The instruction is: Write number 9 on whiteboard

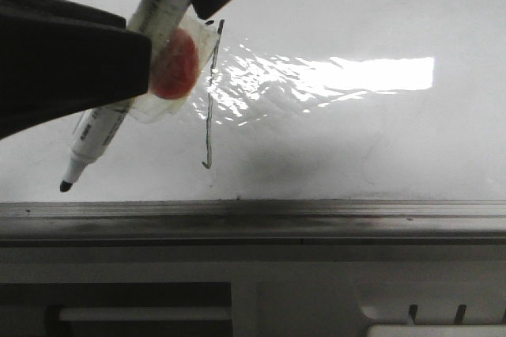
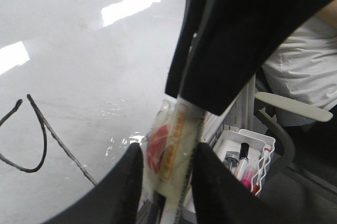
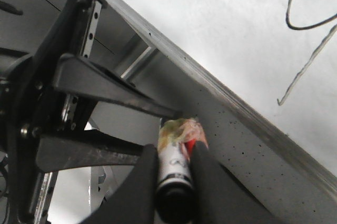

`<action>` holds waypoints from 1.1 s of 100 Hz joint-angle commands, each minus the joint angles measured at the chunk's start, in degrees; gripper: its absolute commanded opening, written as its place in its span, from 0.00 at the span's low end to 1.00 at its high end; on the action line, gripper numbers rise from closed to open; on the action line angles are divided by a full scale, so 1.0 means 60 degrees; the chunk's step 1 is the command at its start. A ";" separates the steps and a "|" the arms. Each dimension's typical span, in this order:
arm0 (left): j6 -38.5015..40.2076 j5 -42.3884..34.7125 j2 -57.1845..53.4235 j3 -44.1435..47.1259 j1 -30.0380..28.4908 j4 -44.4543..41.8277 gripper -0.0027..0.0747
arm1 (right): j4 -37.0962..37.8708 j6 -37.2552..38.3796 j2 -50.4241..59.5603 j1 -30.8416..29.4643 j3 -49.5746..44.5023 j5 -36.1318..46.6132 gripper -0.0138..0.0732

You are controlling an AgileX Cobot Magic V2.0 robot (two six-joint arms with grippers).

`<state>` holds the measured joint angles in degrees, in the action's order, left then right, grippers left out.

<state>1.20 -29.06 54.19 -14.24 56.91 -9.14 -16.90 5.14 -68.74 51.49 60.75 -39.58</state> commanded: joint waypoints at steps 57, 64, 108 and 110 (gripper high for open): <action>0.0107 0.0183 -0.0054 -0.0267 0.0074 0.0210 0.34 | -0.0234 -0.0066 0.0177 -0.0009 0.0333 0.0491 0.08; 0.0107 0.0183 -0.0054 -0.0267 0.0074 0.0210 0.34 | -0.0234 -0.0066 0.0177 -0.0009 0.0333 0.0509 0.08; 0.0107 0.0151 -0.0054 -0.0267 0.0074 0.0210 0.01 | -0.0234 -0.0219 0.0177 -0.0009 0.0333 0.0672 0.09; 0.0107 0.0151 -0.0054 -0.0267 0.0074 0.0210 0.01 | -0.0234 -0.0219 0.0177 -0.0009 0.0333 0.0672 0.10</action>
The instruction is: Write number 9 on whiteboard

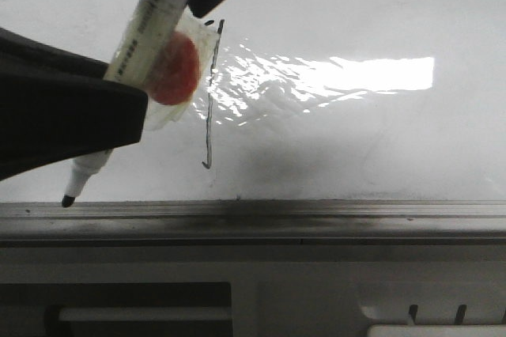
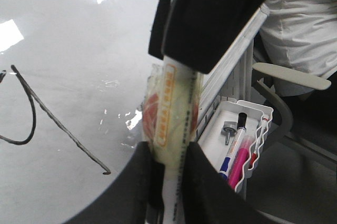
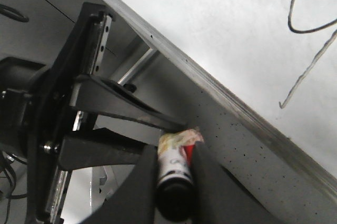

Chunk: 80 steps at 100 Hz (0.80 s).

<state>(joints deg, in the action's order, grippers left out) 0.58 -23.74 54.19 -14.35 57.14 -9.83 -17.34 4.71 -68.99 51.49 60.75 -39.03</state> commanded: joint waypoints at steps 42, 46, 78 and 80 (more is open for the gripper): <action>0.0211 -0.0737 -0.0043 -0.0248 -0.0147 0.2931 0.01 | 0.0068 -0.0170 0.0218 -0.0009 0.0333 0.1077 0.70; 0.0211 -0.0737 -0.0017 -0.0248 -0.0305 0.3689 0.01 | 0.0084 -0.0170 0.0218 -0.0009 0.0333 0.1094 0.69; 0.0211 -0.1745 0.0998 -0.0248 -0.1035 0.6085 0.01 | 0.0084 -0.0170 0.0218 -0.0009 0.0333 0.1094 0.67; 0.0211 -0.1773 0.1043 -0.0248 -0.1035 0.6085 0.01 | 0.0084 -0.0170 0.0218 -0.0009 0.0333 0.1094 0.67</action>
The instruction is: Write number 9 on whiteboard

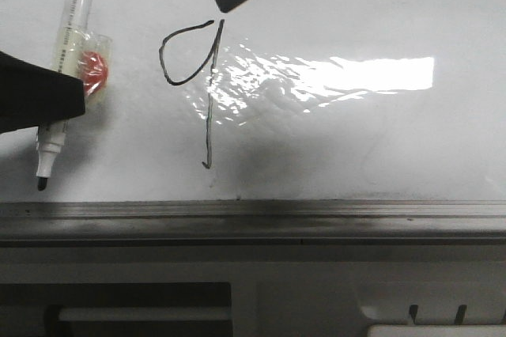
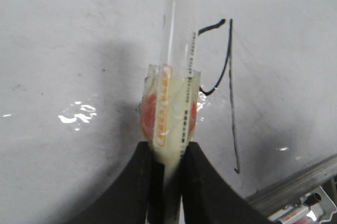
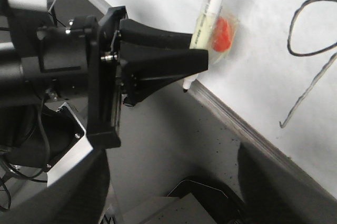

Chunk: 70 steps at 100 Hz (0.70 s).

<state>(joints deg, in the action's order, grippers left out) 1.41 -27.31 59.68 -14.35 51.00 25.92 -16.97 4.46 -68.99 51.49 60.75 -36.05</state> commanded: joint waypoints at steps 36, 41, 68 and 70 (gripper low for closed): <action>0.0233 -0.1126 0.0558 -0.0248 0.0006 0.1041 0.01 | 0.0023 -0.0129 0.0218 -0.0009 0.0333 0.0640 0.67; 0.0233 -0.1126 0.0558 -0.0248 0.0006 0.1041 0.01 | 0.0023 -0.0129 0.0218 -0.0009 0.0333 0.0640 0.67; 0.0233 -0.1126 0.0558 -0.0248 0.0006 0.1041 0.01 | 0.0023 -0.0129 0.0218 -0.0009 0.0333 0.0482 0.67; 0.0233 -0.1126 0.0558 -0.0248 0.0006 0.1041 0.01 | 0.0023 -0.0129 0.0218 -0.0009 0.0333 0.0482 0.67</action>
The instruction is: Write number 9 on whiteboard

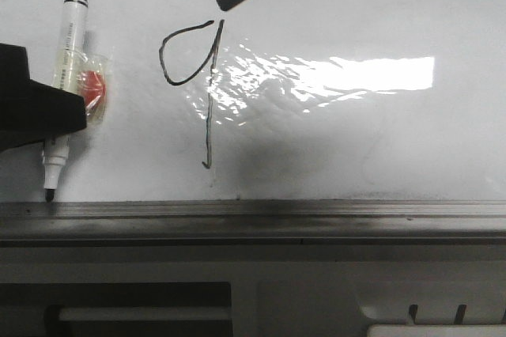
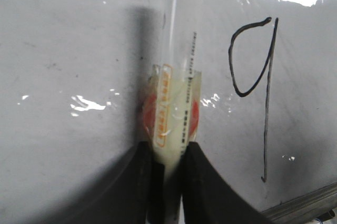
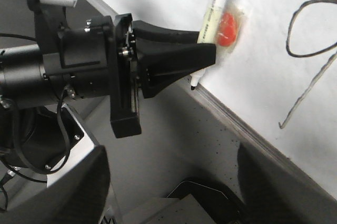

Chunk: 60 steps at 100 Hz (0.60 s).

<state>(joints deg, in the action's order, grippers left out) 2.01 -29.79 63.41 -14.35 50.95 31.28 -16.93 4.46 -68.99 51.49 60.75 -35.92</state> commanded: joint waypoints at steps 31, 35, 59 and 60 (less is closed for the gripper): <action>0.0133 -0.0712 -0.0063 -0.0248 0.0014 0.0148 0.38 | 0.0016 -0.0129 0.0218 -0.0009 0.0333 0.0460 0.67; 0.0133 -0.0712 -0.0063 -0.0248 0.0014 0.0148 0.43 | 0.0016 -0.0129 0.0218 -0.0009 0.0333 0.0460 0.67; 0.0133 -0.0712 -0.0084 -0.0248 0.0014 0.0115 0.46 | 0.0180 -0.0129 0.0218 -0.0009 0.0333 0.0485 0.67; 0.0133 -0.0712 -0.0084 -0.0248 0.0014 0.0115 0.46 | 0.0199 -0.0129 0.0218 -0.0009 0.0333 0.0485 0.67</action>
<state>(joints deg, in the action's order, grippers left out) 2.19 -30.64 63.54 -14.35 50.95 31.26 -16.55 4.46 -68.99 51.49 60.75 -36.03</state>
